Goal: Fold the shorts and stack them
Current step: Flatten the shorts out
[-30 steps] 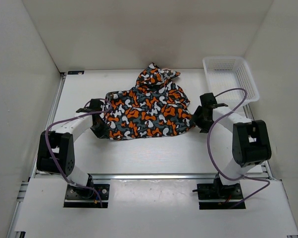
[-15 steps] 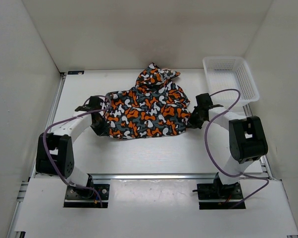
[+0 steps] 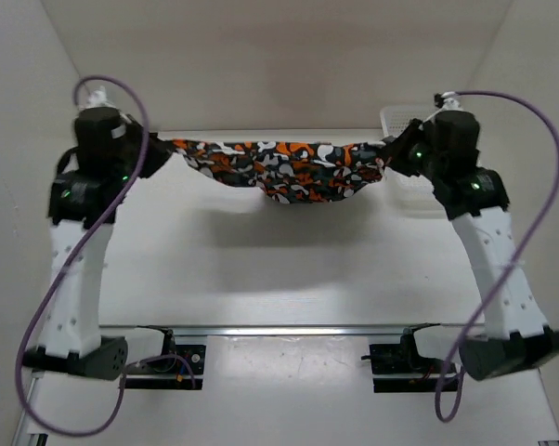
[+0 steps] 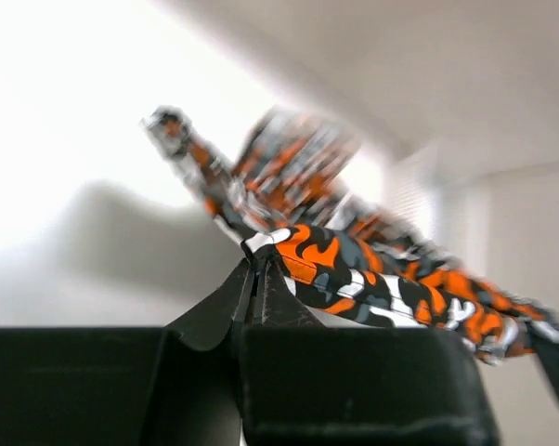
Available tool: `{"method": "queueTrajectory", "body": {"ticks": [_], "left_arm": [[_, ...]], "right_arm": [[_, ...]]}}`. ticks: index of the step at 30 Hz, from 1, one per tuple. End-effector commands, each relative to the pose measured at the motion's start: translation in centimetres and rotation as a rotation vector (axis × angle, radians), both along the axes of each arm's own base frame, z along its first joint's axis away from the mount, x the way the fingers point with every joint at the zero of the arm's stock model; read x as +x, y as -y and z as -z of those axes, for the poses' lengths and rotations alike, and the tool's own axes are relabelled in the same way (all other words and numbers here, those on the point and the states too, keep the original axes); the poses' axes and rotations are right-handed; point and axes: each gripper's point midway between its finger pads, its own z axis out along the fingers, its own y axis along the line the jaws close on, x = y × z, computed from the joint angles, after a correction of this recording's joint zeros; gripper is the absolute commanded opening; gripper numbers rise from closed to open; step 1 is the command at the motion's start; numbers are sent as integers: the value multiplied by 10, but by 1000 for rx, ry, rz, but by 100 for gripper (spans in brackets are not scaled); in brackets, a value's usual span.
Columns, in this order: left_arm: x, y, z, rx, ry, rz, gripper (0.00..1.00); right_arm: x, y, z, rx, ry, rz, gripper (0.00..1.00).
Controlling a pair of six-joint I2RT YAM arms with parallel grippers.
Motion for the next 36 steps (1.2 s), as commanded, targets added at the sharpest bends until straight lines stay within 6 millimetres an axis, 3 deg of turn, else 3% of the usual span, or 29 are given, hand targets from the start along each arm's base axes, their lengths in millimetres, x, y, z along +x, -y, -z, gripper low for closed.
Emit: {"method": "queueTrajectory", "body": {"ticks": [1,3,4,5,7,8,9,10,14,17,20,23,26,27,29,30,31,32,33,34,35,36], "left_arm": [[-64,-20,-76,32,199,-25,10],[-88,-26,-105,30,291,-34,10],[-112,-31,-131,28,382,-44,10],[-124,-35,-142,24,424,-56,10],[-158,-42,-174,14,548,-69,10],[-169,-46,-183,10,579,-83,10],[-177,-47,-189,7,599,-84,10],[-197,-52,-202,-2,650,-96,10],[-230,-62,-224,4,743,-124,10],[-237,-66,-232,-5,775,-140,10],[-224,-67,-242,12,797,-150,10],[-187,-65,-240,37,750,-165,10],[-126,-57,-219,69,657,-166,10],[-88,-53,-196,91,572,-167,10],[-48,-49,-174,121,494,-171,10],[-7,-46,-148,155,410,-163,10],[14,-46,-133,165,362,-161,10],[35,-40,-116,164,316,-125,10],[55,-41,-100,166,276,-117,10],[95,-46,-63,178,181,-124,10],[113,-46,-40,173,128,-103,10],[131,-49,-23,163,87,-103,10]], "right_arm": [[-62,4,-54,-8,111,-98,0],[-87,6,-79,3,181,-125,0],[-105,8,-99,8,250,-140,0],[-120,9,-120,21,305,-152,0],[-150,13,-142,30,376,-177,0],[-165,14,-162,43,439,-189,0],[-178,17,-170,47,465,-188,0],[-188,18,-174,51,476,-199,0],[-211,21,-189,60,529,-211,0],[-215,21,-190,86,528,-206,0],[-205,24,-189,88,516,-170,0],[-180,27,-179,59,475,-124,0],[-136,31,-141,-3,347,-55,0],[-114,29,-128,-18,302,-39,0],[-75,26,-84,-68,186,-17,0],[-58,23,-75,-83,182,-23,0],[-43,21,-58,-104,146,-20,0],[-17,15,-21,-127,47,-27,0],[-3,11,-4,-136,7,-30,0],[13,6,11,-148,-10,-45,0],[40,2,49,-175,-102,-40,0],[53,-1,72,-186,-153,-44,0]]}}
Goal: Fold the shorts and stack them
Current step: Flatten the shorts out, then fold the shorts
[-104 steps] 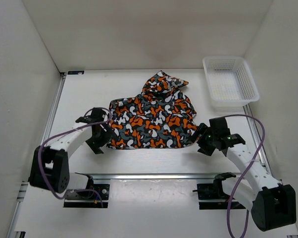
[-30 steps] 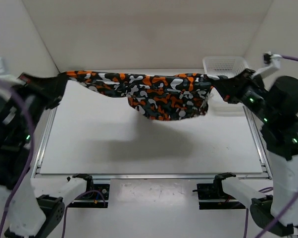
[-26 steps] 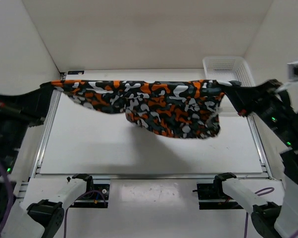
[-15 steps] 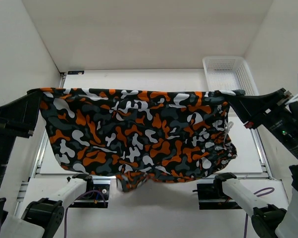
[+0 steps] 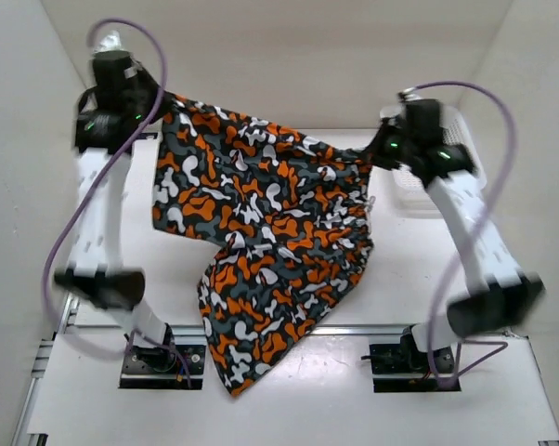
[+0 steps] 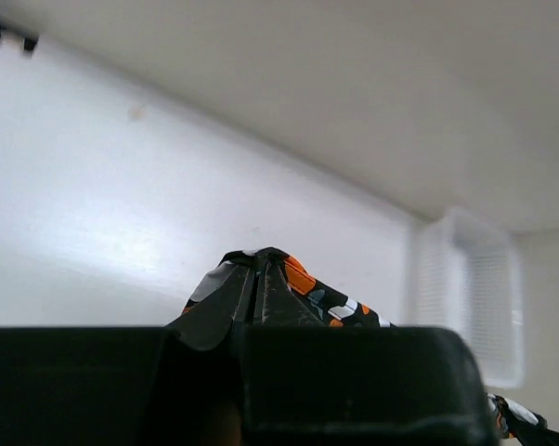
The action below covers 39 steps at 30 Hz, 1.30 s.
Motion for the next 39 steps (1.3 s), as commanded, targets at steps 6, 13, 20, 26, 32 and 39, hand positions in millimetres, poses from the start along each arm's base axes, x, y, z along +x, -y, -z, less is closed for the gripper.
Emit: {"method": "queueTrajectory", "body": {"ticks": [6,13,20,26,32,39], "left_arm": [[157,-47,169,-70,-310,-53,10],[203,-78,207,-108,-311,-93,10],[214,-105,200,-111,-256,-113,10],[171,-87,143,-74,-209,-53,10],[84,-17,128,-58,-266,85,10],[-27,38,164,-69,-380,160,10]], "right_arm": [[155,10,166,-216,-253,117,0],[226,-5,218,-146,-300,92,0],[248,-16,201,-41,-231,54,0],[234,-21,168,0,-199,24,0],[203,-11,157,-6,-229,21,0],[152,8,158,-28,-289,31,0]]}}
